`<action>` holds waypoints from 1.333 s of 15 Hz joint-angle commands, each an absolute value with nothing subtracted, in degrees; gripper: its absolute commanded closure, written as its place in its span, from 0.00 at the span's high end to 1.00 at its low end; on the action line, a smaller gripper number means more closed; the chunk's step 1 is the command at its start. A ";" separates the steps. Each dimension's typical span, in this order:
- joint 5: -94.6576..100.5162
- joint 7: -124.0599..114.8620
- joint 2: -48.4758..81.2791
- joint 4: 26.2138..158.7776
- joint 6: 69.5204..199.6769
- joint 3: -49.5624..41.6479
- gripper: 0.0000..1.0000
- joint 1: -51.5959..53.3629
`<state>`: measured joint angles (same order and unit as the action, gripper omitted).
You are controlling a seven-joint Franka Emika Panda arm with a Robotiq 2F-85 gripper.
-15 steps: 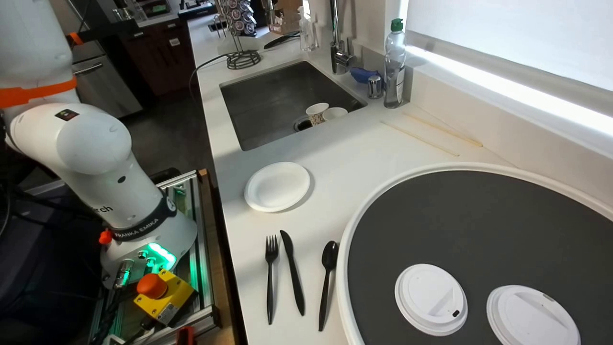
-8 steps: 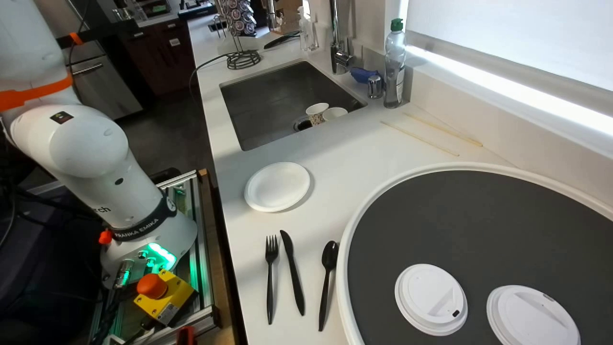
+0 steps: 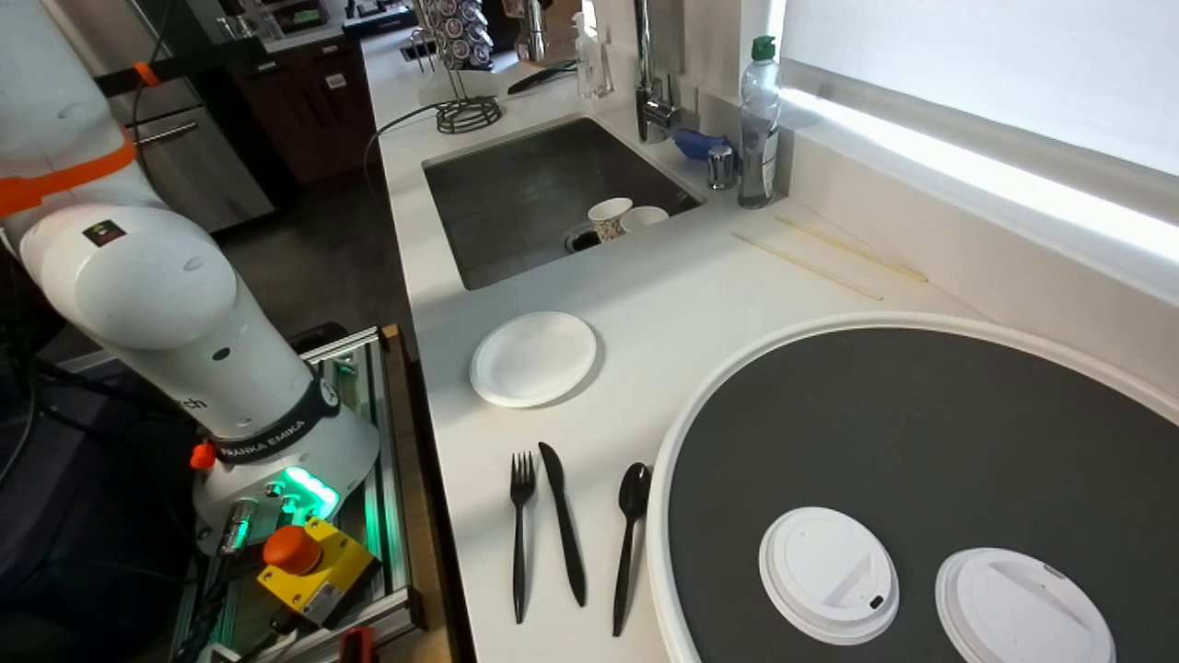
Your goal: Push the faucet to the right then remove the coffee cups from the sink.
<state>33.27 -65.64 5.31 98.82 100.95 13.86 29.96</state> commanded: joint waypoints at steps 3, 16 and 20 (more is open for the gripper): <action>36.03 -63.95 6.13 102.04 103.05 14.80 1.00 24.63; 40.87 -63.90 8.90 100.33 102.79 13.97 1.00 21.60; 41.73 -63.79 9.93 99.55 102.97 13.82 1.00 21.08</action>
